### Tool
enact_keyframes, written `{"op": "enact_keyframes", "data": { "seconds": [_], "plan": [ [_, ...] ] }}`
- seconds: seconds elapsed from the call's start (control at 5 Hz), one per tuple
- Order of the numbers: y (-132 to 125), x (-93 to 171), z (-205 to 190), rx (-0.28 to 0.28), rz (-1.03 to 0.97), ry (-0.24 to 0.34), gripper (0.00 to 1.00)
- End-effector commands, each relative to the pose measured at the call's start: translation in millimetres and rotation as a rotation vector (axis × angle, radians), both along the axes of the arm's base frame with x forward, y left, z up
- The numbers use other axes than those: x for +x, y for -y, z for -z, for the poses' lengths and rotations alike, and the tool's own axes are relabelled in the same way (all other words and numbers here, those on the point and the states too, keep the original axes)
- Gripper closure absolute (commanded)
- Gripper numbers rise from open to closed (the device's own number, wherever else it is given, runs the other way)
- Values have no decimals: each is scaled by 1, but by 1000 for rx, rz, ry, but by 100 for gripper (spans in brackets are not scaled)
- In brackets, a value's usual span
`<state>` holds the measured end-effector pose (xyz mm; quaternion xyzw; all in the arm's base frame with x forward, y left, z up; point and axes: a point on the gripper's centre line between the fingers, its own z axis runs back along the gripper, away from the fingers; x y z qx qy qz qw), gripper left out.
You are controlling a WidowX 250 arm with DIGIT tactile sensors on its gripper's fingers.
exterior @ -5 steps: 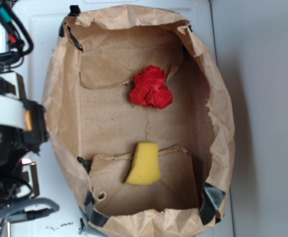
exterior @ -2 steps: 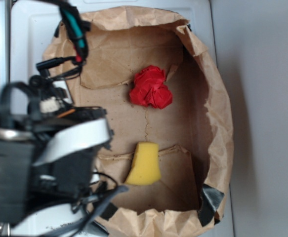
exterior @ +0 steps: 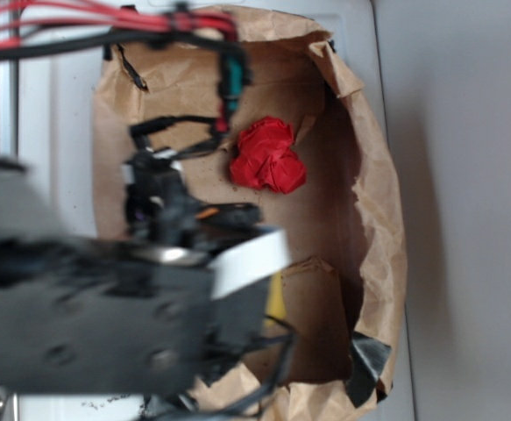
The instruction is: Grab the green sponge.
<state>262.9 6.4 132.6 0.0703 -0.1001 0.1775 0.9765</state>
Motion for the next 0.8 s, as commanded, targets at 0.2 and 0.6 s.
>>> {"op": "enact_keyframes", "data": {
  "seconds": [0.2,0.6],
  "plan": [
    [-30,5,-45,-184,-134,37,0],
    [-12,-3,-19,-252,-153,65,0]
  ]
}}
